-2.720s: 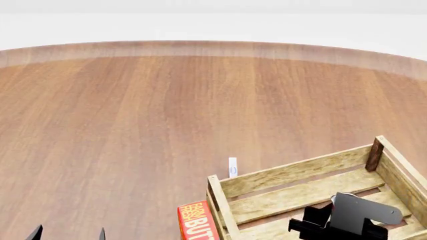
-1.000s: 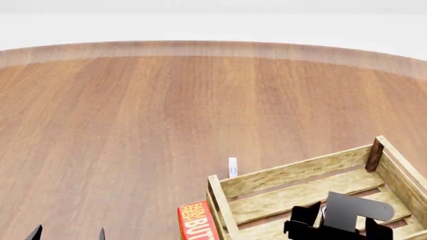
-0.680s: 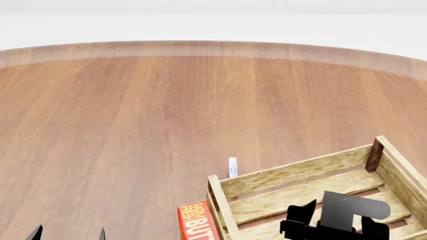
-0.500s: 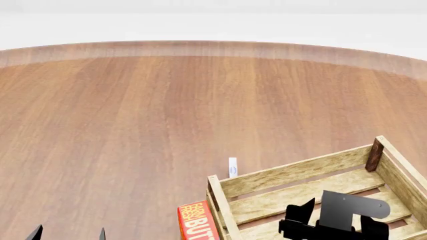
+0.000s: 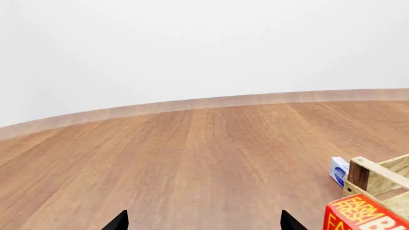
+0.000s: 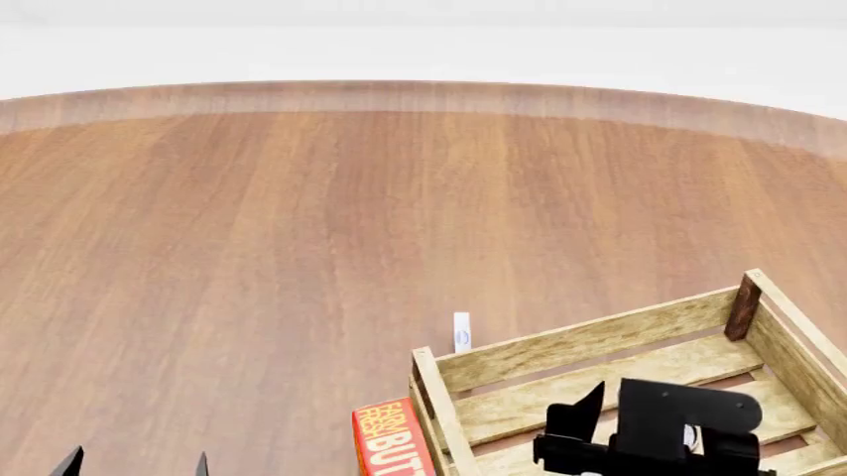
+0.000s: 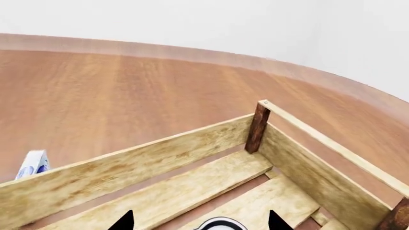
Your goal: Pick up the tomato sauce, and put it in the wooden tray.
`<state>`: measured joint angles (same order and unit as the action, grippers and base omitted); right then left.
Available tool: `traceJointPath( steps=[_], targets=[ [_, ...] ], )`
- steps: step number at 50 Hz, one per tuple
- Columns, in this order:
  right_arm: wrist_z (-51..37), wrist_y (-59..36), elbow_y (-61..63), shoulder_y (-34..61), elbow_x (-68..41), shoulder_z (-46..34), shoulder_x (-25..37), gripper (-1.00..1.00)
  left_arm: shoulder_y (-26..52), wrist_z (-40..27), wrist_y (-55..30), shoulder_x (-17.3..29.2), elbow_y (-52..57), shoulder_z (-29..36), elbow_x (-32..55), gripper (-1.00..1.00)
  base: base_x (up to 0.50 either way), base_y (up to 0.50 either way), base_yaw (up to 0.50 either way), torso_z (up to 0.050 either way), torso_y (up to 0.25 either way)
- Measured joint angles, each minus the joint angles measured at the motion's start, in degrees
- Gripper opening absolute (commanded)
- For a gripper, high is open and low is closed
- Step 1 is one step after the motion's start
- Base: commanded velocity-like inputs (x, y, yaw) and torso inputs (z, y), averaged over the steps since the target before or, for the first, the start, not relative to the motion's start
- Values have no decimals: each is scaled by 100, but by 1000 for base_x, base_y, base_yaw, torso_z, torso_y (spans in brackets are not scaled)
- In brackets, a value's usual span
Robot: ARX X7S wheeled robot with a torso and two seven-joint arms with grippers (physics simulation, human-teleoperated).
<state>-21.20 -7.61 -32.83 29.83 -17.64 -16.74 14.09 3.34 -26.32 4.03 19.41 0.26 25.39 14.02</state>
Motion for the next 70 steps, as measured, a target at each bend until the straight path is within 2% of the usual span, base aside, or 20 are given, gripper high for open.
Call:
traceJointPath(
  steps=[13, 40, 70],
  targets=[
    [-96, -224, 1023, -416, 23, -165, 116, 100, 20, -5, 19, 4, -34, 15, 9, 100, 0, 0, 0, 0, 0],
    [-518, -1296, 4064, -1243, 120, -650, 538, 100, 32, -29, 57, 15, -68, 54, 14, 100, 0, 0, 0, 0, 0],
    [-905, -1977, 6189, -1758, 198, -866, 936, 100, 34, -73, 32, 44, -22, 89, 39, 100, 0, 0, 0, 0, 0]
  ],
)
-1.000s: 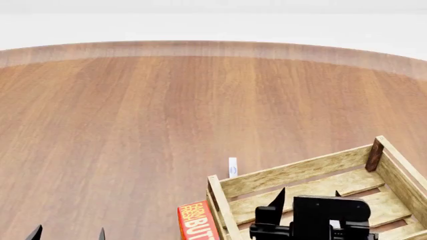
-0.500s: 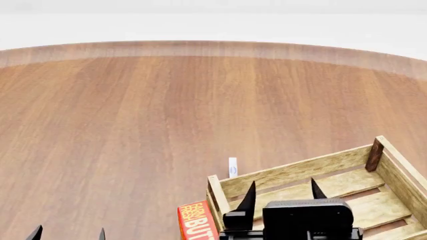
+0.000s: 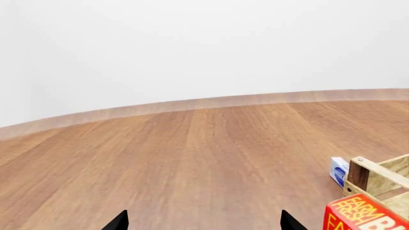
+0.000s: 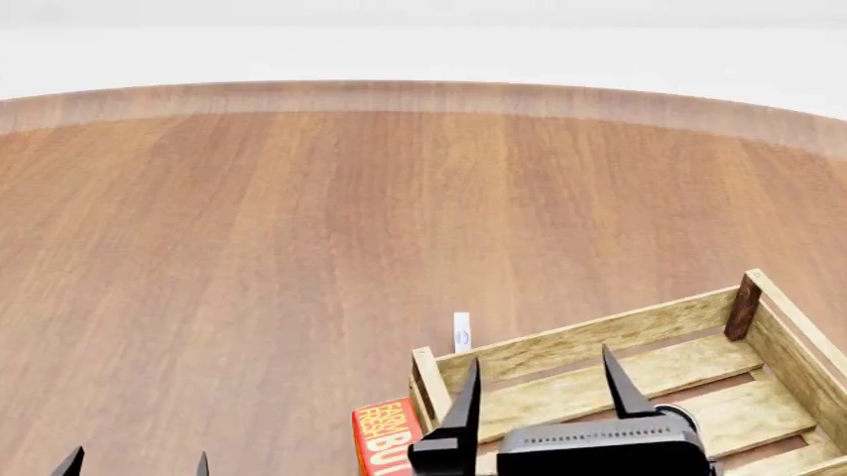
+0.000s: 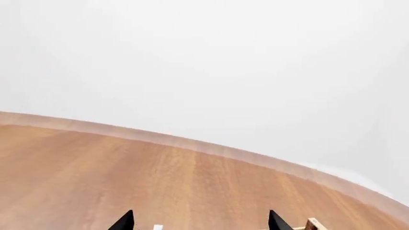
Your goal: Pick up the tomato sauce, and put it in the wooden tray.
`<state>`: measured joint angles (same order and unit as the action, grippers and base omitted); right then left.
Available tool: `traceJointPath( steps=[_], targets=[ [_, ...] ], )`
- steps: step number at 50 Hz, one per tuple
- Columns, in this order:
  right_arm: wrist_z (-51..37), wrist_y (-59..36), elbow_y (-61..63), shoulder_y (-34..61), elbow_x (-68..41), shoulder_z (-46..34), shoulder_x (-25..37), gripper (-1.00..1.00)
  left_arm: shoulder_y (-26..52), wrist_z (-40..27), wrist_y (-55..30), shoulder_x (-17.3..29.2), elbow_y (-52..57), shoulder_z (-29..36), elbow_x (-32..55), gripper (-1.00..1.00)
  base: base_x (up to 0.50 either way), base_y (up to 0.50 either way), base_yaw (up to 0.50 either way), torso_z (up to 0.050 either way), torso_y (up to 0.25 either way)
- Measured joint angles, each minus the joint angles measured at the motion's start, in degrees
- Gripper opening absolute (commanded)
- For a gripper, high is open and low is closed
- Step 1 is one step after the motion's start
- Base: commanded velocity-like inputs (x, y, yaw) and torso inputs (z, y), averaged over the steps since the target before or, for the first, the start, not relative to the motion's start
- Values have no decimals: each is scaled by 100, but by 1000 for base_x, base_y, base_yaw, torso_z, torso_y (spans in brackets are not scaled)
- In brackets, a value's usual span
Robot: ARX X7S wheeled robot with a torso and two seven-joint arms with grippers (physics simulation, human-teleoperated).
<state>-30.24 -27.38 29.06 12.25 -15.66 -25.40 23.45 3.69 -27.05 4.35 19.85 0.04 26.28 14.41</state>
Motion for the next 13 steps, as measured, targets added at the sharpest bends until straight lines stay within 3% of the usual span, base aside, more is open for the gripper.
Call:
traceJointPath(
  steps=[13],
  targets=[
    [-124, -132, 663, -204, 73, -107, 135, 100, 14, -7, 25, -3, -35, 21, -1, 100, 0, 0, 0, 0, 0]
  ],
)
